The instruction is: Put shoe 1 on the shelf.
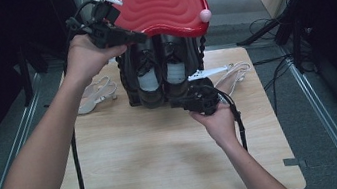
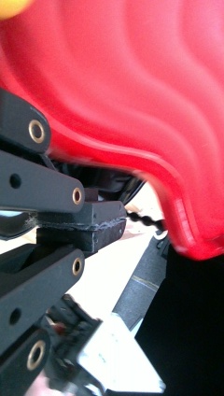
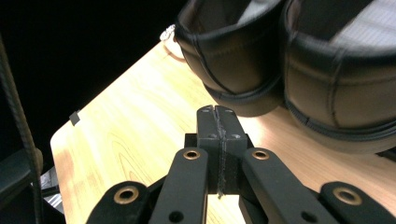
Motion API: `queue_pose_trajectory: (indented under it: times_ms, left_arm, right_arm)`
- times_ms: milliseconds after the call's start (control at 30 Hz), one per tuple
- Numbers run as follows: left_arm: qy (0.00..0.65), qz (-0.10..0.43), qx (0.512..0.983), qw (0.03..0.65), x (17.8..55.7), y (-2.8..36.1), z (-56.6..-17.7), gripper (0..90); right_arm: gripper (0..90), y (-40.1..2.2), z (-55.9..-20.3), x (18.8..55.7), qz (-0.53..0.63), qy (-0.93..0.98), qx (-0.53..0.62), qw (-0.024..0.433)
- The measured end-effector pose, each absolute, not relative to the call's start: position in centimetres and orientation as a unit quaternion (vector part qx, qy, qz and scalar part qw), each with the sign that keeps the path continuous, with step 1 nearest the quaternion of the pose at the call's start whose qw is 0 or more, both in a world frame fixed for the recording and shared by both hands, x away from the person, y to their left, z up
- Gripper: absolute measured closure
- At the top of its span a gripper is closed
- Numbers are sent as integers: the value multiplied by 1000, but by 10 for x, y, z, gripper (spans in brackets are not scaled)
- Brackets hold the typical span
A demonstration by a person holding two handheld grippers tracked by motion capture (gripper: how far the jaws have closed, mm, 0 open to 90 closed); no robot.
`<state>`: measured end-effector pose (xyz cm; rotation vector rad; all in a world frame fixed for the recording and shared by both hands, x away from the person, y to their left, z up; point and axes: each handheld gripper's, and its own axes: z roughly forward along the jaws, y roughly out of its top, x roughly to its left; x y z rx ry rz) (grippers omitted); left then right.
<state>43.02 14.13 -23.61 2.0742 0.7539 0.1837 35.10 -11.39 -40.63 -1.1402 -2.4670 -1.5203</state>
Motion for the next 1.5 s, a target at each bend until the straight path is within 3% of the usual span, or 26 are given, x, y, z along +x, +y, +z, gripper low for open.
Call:
queue_pose_trajectory:
  times_ms: [300, 467, 600, 767, 1500]
  left_arm:
    - [311, 82, 836, 445, 460, 128, -223, 900]
    - [317, 85, 832, 447, 470, 121, -225, 900]
    - [321, 89, 836, 436, 475, 120, -229, 900]
    - [323, 96, 834, 438, 478, 122, -231, 900]
    - [328, 106, 835, 430, 478, 123, -232, 900]
  right_arm:
    - [900, -106, -421, 354, -495, -788, -366, 20]
    - [900, -99, -426, 360, -485, -793, -368, -12]
    - [900, -105, -430, 373, -493, -777, -391, -4]
    - [900, -114, -430, 383, -497, -771, -398, 17]
    - [900, -113, -425, 390, -487, -780, -392, 8]
